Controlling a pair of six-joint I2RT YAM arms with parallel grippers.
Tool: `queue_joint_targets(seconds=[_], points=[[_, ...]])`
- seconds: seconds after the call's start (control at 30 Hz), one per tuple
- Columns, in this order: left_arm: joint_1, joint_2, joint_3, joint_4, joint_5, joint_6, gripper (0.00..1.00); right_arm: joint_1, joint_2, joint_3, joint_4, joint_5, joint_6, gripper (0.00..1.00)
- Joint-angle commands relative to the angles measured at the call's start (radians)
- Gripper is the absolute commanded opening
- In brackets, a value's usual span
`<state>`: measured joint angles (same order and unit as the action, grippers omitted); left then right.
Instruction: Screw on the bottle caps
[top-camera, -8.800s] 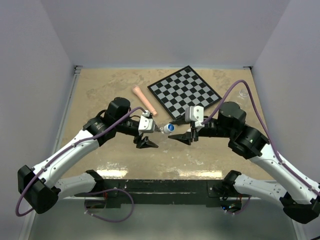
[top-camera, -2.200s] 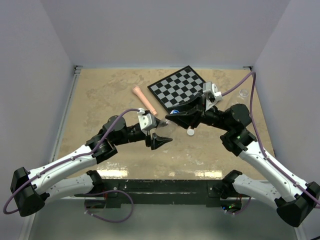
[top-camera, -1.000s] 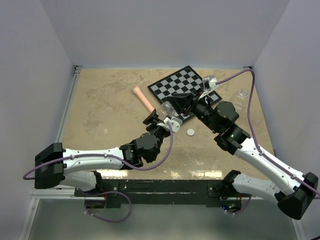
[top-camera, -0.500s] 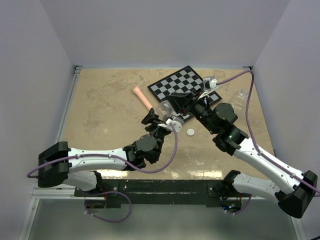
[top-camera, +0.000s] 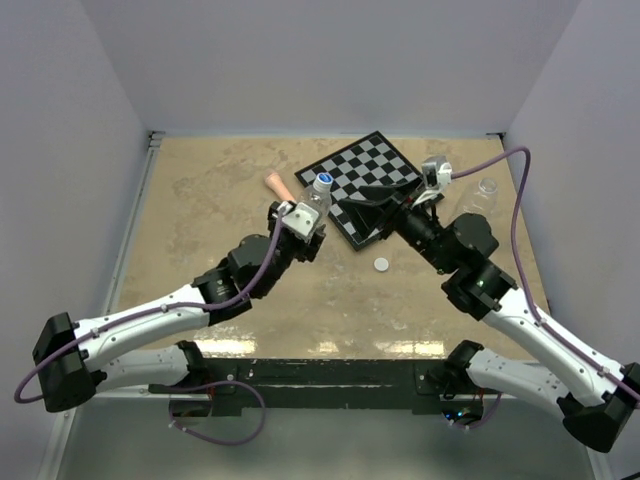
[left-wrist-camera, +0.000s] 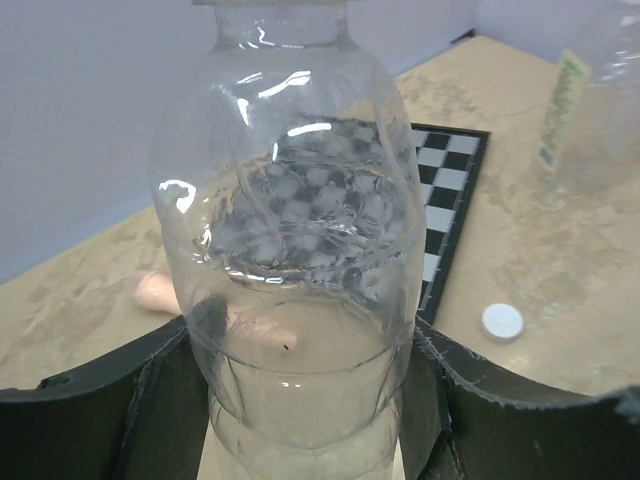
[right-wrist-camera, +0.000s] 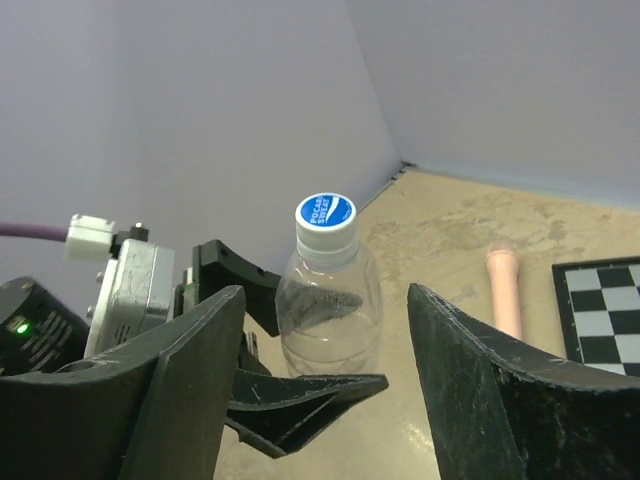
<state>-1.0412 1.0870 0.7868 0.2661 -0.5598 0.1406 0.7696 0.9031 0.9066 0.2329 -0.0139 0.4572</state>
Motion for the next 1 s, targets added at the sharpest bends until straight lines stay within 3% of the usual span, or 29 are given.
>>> queue_joint_targets(seconds=[0.0,0.13,0.3,0.6,0.97], points=[[0.088,-0.076,-0.059,-0.047,0.407,-0.182,0.00,-0.065,-0.049,0.000,0.032,-0.160,-0.066,0.72],[0.194,-0.139,-0.129,0.028,0.713,-0.254,0.00,-0.121,-0.062,-0.028,0.098,-0.365,-0.086,0.73],[0.236,-0.176,-0.178,0.116,0.952,-0.282,0.00,-0.138,-0.064,-0.061,0.201,-0.558,-0.091,0.74],[0.240,-0.188,-0.201,0.219,1.161,-0.253,0.00,-0.139,-0.053,-0.063,0.256,-0.728,-0.106,0.72],[0.239,-0.177,-0.190,0.255,1.285,-0.217,0.00,-0.141,-0.035,-0.064,0.292,-0.828,-0.111,0.65]])
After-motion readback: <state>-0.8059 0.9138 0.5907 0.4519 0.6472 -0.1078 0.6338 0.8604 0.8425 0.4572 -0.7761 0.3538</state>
